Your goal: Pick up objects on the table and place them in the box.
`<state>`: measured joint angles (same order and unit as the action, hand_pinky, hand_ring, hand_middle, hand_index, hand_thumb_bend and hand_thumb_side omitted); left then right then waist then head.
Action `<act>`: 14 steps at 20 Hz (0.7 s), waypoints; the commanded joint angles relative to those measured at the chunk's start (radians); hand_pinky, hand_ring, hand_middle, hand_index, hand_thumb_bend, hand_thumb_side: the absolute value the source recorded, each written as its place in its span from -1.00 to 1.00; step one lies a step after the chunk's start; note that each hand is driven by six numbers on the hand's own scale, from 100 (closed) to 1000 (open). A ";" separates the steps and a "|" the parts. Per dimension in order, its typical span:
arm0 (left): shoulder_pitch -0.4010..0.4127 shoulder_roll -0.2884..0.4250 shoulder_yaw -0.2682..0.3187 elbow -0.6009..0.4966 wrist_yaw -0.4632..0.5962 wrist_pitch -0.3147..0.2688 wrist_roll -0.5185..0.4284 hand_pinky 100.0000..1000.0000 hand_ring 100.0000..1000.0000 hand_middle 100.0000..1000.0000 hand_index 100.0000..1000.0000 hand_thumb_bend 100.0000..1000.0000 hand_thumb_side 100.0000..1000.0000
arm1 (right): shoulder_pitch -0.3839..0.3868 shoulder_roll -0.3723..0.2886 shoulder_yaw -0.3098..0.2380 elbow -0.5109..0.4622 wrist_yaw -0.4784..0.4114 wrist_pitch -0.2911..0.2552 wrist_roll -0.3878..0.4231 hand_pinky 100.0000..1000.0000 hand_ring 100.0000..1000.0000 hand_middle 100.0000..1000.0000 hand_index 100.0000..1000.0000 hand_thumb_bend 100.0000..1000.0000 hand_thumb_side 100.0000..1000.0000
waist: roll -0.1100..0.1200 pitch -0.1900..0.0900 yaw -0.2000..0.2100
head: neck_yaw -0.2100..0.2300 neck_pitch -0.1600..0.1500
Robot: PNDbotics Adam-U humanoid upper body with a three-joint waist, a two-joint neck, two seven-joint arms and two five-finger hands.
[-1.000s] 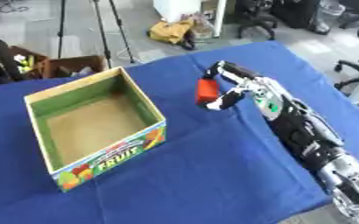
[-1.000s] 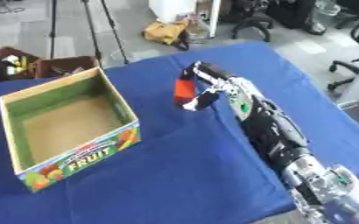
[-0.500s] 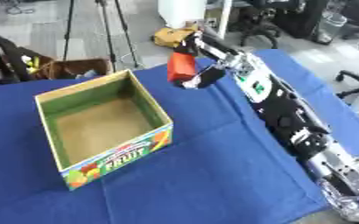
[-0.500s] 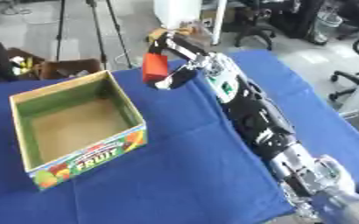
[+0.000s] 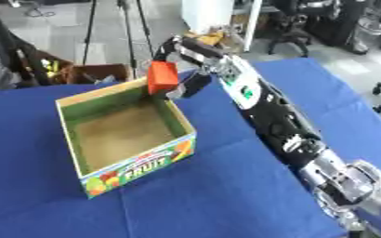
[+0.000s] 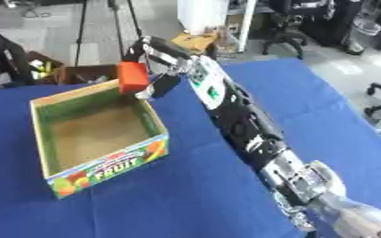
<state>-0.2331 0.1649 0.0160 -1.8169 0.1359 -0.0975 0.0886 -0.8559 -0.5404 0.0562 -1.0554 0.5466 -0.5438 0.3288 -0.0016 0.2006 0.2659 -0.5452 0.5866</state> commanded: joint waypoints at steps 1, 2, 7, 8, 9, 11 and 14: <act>-0.016 0.000 -0.010 -0.018 0.007 -0.001 -0.008 0.01 0.41 -0.15 0.16 -0.30 0.63 | -0.020 0.015 0.007 0.021 0.040 -0.010 0.024 0.60 0.30 -0.35 0.00 -0.62 -0.68 | 0.005 -0.015 0.006 | -0.009 -0.012; -0.017 -0.002 -0.011 -0.018 0.008 -0.001 -0.009 0.01 0.41 -0.15 0.16 -0.30 0.63 | -0.017 0.025 0.010 0.031 0.055 -0.015 0.032 0.60 0.30 -0.33 0.01 -0.61 -0.67 | 0.007 -0.014 0.008 | -0.010 -0.013; -0.017 -0.006 -0.013 -0.018 0.011 0.000 -0.012 0.01 0.42 -0.15 0.16 -0.30 0.63 | -0.003 0.057 0.021 0.067 0.122 -0.059 0.056 0.73 0.52 0.16 0.43 -0.04 -0.36 | 0.012 -0.010 0.003 | -0.014 -0.013; -0.018 -0.006 -0.013 -0.018 0.012 0.000 -0.012 0.01 0.42 -0.15 0.16 -0.30 0.63 | -0.001 0.061 0.022 0.072 0.128 -0.069 0.064 0.79 0.59 0.38 0.54 0.13 -0.29 | 0.013 -0.009 0.001 | -0.014 -0.013; -0.018 -0.007 -0.014 -0.018 0.012 0.000 -0.012 0.01 0.42 -0.15 0.16 -0.30 0.63 | 0.000 0.063 0.024 0.075 0.132 -0.081 0.074 0.84 0.66 0.52 0.62 0.19 -0.21 | 0.013 -0.008 -0.002 | -0.013 -0.013; -0.018 -0.007 -0.014 -0.018 0.012 0.000 -0.013 0.01 0.42 -0.15 0.16 -0.30 0.63 | 0.002 0.065 0.025 0.076 0.133 -0.101 0.097 0.97 0.82 0.82 0.81 0.31 -0.13 | 0.014 -0.007 -0.009 | -0.012 -0.013; -0.018 -0.007 -0.013 -0.018 0.012 0.000 -0.013 0.01 0.42 -0.15 0.16 -0.30 0.63 | 0.005 0.062 0.021 0.059 0.120 -0.112 0.107 1.00 0.86 0.89 0.84 0.36 -0.13 | 0.015 -0.006 -0.018 | -0.010 -0.014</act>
<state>-0.2385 0.1488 0.0045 -1.8169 0.1410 -0.0968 0.0797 -0.8356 -0.4608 0.0811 -0.9763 0.6686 -0.6465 0.4299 0.0112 0.2095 0.2475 -0.5557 0.5862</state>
